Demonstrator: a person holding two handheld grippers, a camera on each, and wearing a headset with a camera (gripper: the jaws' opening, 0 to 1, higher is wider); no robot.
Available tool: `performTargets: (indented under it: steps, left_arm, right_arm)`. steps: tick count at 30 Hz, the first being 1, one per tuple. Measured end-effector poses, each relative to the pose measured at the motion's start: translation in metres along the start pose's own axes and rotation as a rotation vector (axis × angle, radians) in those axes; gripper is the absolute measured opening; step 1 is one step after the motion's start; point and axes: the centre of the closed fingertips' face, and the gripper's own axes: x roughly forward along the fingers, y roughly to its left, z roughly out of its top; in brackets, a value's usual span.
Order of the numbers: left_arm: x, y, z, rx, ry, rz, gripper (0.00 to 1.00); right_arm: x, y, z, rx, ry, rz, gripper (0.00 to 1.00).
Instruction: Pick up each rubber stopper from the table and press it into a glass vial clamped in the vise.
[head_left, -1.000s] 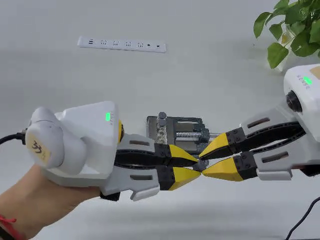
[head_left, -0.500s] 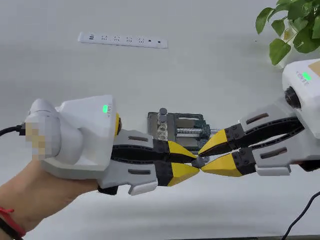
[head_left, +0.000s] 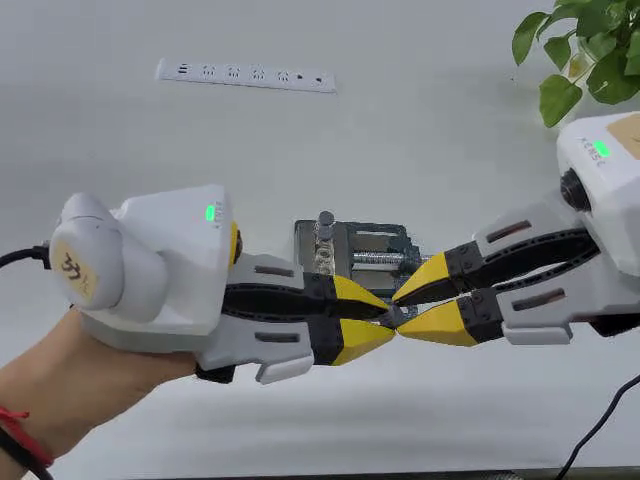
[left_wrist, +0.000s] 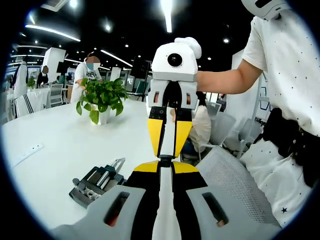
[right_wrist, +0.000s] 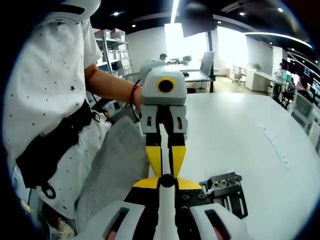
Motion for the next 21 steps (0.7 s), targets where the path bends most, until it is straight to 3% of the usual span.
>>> performTargets:
  steps: [11,21]
  left_arm:
    - [-0.004,0.003,-0.004,-0.005,0.002,0.025,0.1]
    - [-0.022,0.021,-0.016,-0.014,0.019,0.114,0.19]
  right_arm:
    - [0.005,-0.003,0.003,0.002,0.023,0.006,0.05]
    - [0.0,-0.025,0.006,0.02,0.05,-0.046,0.06]
